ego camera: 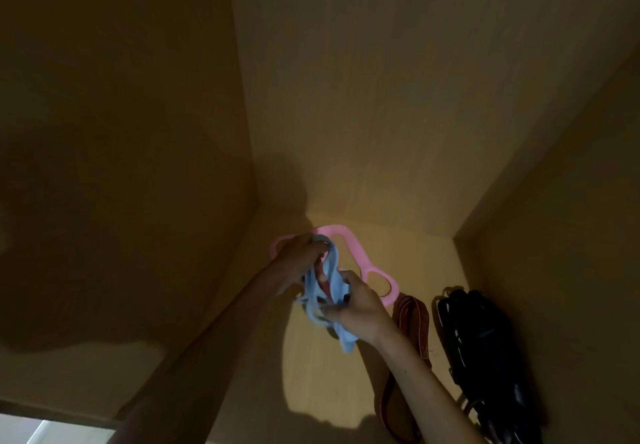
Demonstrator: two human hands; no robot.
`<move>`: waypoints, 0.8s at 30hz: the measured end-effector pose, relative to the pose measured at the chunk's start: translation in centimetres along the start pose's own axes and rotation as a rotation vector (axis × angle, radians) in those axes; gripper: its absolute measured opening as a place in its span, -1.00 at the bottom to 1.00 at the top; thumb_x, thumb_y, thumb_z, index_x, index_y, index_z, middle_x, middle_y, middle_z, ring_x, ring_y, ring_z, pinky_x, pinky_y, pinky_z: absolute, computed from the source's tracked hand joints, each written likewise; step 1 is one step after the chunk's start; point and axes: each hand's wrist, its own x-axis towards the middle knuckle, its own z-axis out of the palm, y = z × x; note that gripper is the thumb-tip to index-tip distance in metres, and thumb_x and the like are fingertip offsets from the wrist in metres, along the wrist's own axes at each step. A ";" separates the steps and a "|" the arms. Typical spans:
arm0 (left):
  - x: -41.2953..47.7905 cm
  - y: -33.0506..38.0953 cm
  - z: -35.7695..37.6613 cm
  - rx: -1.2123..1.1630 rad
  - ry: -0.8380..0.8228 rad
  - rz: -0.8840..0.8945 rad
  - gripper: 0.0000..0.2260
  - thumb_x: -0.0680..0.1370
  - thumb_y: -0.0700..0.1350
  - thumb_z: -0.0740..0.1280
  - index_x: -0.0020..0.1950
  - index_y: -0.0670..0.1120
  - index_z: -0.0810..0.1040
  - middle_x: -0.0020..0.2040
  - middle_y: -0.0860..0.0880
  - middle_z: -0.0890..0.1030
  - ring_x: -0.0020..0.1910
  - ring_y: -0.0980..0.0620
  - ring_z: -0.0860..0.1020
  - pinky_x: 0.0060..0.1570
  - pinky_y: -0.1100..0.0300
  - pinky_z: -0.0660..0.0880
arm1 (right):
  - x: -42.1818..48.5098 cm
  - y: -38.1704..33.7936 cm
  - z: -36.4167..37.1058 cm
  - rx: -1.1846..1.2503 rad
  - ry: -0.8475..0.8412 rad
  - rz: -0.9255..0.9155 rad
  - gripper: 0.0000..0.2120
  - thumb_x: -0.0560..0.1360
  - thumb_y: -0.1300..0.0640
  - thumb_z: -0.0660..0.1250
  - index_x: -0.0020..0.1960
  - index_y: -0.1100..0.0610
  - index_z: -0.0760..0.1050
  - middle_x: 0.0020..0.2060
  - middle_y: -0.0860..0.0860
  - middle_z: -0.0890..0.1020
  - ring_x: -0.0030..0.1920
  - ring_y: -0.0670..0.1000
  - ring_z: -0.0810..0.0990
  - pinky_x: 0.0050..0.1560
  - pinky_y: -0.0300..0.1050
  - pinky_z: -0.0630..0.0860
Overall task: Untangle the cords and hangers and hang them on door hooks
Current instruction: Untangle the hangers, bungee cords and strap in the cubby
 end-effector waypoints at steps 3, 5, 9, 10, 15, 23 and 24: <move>-0.5 0.9 0.3 -0.023 -0.042 -0.037 -0.71 0.51 -0.09 0.20 -0.39 -0.15 0.47 -0.49 -0.13 0.52 -0.36 -0.16 0.52 -0.09 -0.07 0.55 | -0.1 -0.4 0.4 0.170 0.008 -0.062 -0.72 0.33 0.23 0.52 -0.07 -0.01 0.51 -0.20 -0.09 0.69 -0.20 -0.21 0.65 -0.15 -0.37 0.52; -1.0 1.3 0.7 -0.057 -0.017 -0.044 -0.72 0.47 -0.09 0.21 -0.43 -0.13 0.45 -0.42 -0.15 0.50 -0.28 -0.15 0.52 -0.12 -0.02 0.54 | 0.3 -0.2 1.0 0.153 0.082 -0.089 -0.68 0.24 0.11 0.58 -0.06 -0.02 0.57 -0.16 -0.08 0.72 -0.10 -0.13 0.69 -0.04 -0.12 0.61; -0.8 1.3 1.6 -0.141 0.044 -0.104 -0.75 0.44 -0.21 0.22 -0.45 -0.13 0.39 -0.37 -0.17 0.52 -0.32 -0.11 0.53 -0.22 0.14 0.42 | 0.9 0.9 2.2 0.274 0.177 -0.020 -0.56 0.14 0.09 0.54 -0.01 -0.02 0.51 -0.12 0.00 0.70 -0.09 0.00 0.70 -0.07 0.15 0.63; -0.8 1.3 1.7 -0.178 0.027 -0.112 -0.77 0.43 -0.18 0.23 -0.45 -0.11 0.36 -0.44 -0.12 0.49 -0.40 -0.07 0.50 -0.28 0.19 0.37 | 1.0 1.0 2.7 0.369 0.202 0.016 -0.55 0.18 0.15 0.53 0.03 0.04 0.49 -0.10 0.03 0.69 -0.08 0.06 0.69 -0.05 0.19 0.62; -0.8 1.2 2.3 -0.224 -0.077 -0.149 -0.90 0.29 -0.10 0.29 -0.36 -0.11 0.49 -0.43 -0.07 0.49 -0.45 0.02 0.48 -0.30 0.19 0.41 | -0.9 0.8 2.6 0.355 0.366 0.115 -0.85 0.45 0.22 0.32 0.00 0.13 0.42 -0.29 0.01 0.58 -0.28 0.03 0.58 -0.24 -0.05 0.51; 1.4 0.4 0.9 0.102 0.075 -0.090 -0.96 0.46 -0.29 0.27 -0.20 -0.22 0.48 -0.36 -0.11 0.44 -0.33 -0.07 0.43 -0.34 0.17 0.35 | -3.8 4.3 4.0 -0.467 0.179 0.253 -0.57 0.56 -0.12 0.16 0.25 0.18 0.24 0.07 0.12 0.52 -0.05 0.09 0.61 -0.12 -0.07 0.52; 1.6 0.1 0.8 0.125 0.072 -0.085 -0.92 0.46 -0.30 0.27 -0.24 -0.21 0.47 -0.36 -0.11 0.44 -0.35 -0.07 0.42 -0.31 0.14 0.36 | -4.0 4.8 4.7 -0.625 0.225 0.284 -0.51 0.54 -0.15 0.19 0.25 0.22 0.28 0.07 0.14 0.50 -0.02 0.11 0.60 -0.10 -0.04 0.53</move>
